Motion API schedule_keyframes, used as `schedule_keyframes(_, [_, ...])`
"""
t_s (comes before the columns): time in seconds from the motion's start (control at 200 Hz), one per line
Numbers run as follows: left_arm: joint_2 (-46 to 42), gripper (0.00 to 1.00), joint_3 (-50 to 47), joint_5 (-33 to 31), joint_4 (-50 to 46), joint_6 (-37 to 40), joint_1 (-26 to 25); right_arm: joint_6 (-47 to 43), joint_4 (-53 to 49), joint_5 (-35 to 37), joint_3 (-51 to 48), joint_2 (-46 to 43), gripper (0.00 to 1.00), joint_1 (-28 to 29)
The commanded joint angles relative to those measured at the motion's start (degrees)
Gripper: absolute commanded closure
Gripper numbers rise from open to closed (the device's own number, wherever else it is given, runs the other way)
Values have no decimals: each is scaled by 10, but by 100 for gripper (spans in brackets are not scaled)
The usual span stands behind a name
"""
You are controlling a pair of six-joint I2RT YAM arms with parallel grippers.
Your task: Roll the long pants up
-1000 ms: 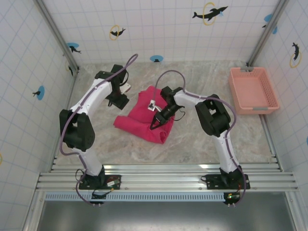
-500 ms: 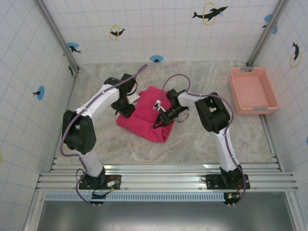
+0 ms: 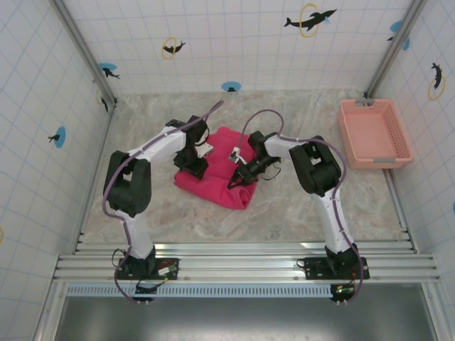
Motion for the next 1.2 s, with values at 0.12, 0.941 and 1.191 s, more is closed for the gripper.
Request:
schedule_keyframes(0.12, [50, 36, -18, 3, 26, -13, -3, -2, -13, 90, 0, 10, 91, -16])
schedule_keyframes(0.941, [117, 36, 38, -13, 7, 27, -5, -138, 34, 683, -132, -298, 31, 261])
schedule_keyframes(1.191, [120, 36, 36, -17, 21, 30, -4, -162, 140, 773, -173, -235, 31, 316])
